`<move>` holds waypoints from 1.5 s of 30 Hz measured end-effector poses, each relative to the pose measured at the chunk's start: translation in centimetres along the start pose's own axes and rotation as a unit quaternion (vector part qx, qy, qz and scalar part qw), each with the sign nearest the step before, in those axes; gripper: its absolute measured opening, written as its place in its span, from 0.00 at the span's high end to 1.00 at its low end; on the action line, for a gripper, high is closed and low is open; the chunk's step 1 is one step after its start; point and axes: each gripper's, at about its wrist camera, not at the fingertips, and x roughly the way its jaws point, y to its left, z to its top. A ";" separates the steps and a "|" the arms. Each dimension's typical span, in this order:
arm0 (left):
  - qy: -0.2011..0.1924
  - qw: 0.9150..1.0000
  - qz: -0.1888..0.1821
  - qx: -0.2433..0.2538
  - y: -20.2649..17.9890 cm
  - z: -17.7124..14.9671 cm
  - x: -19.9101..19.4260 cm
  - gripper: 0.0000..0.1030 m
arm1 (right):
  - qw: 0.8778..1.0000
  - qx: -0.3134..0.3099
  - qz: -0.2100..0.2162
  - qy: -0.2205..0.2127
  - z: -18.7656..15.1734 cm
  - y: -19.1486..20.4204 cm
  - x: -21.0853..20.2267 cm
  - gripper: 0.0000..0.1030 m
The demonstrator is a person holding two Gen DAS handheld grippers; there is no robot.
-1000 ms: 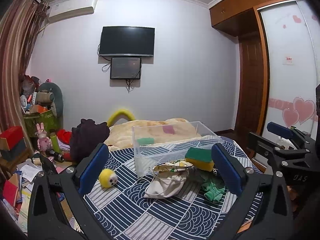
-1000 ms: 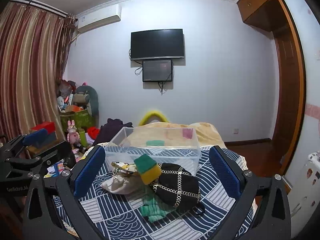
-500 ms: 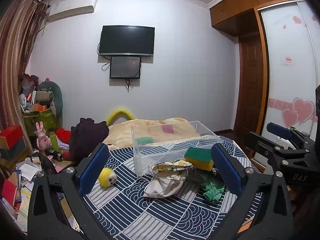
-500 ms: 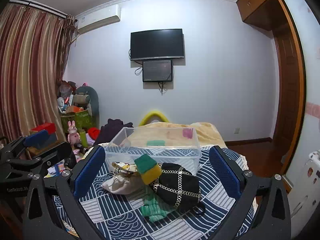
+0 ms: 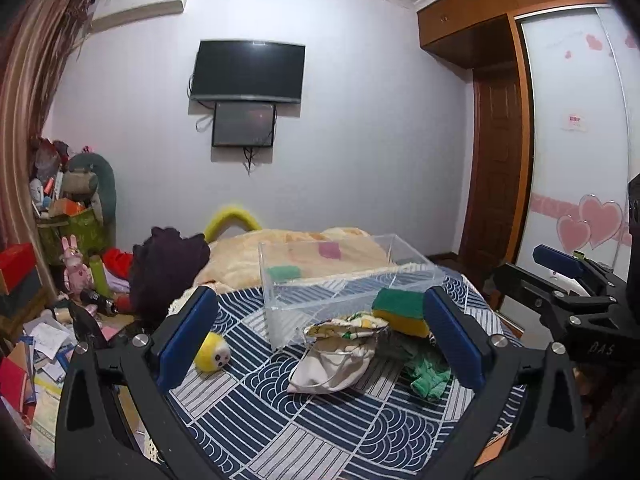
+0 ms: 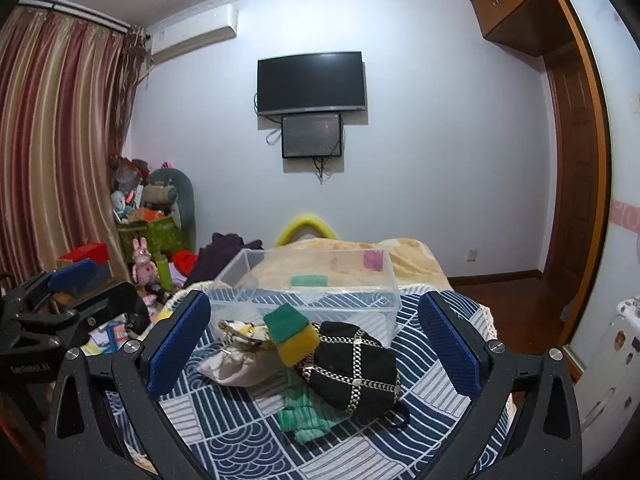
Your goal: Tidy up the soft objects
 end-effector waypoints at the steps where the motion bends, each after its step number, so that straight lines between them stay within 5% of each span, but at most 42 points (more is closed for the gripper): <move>1: 0.005 1.000 -0.004 0.000 0.4 -0.1 0.3 0.00 | 1.000 -0.002 -0.001 0.006 0.0 0.0 0.3 0.00; 5: 0.032 0.999 0.003 0.006 1.7 -0.5 1.8 0.24 | 0.999 0.006 0.027 0.034 -0.3 -0.5 1.7 0.13; 7: 0.048 0.999 0.010 0.001 2.7 -0.8 2.7 0.26 | 0.998 0.006 0.039 0.050 -0.4 -0.6 2.5 0.24; 13: 0.084 0.995 0.049 0.012 5.3 -1.7 5.9 0.32 | 0.994 0.006 0.064 0.091 -1.0 -0.6 5.0 0.35; 23: 0.158 0.984 0.078 -0.001 8.9 -5.0 11.9 0.36 | 0.989 -0.029 0.080 0.122 -1.5 0.7 8.9 0.36; 27: 0.182 0.980 0.073 -0.013 9.8 -6.2 13.6 0.45 | 0.986 -0.039 0.071 0.143 -2.2 0.8 10.4 0.59; 29: 0.192 0.979 0.067 -0.027 10.3 -6.6 14.2 0.51 | 0.984 -0.032 0.075 0.157 -2.8 0.5 10.9 0.62; 31: 0.192 0.978 0.073 -0.030 10.6 -6.7 14.2 0.60 | 0.982 -0.023 0.086 0.164 -3.0 0.2 11.0 0.65; 45: 0.119 0.993 0.018 -0.008 6.9 -2.1 11.0 0.61 | 0.991 -0.007 0.080 0.104 -0.6 -1.0 8.6 0.66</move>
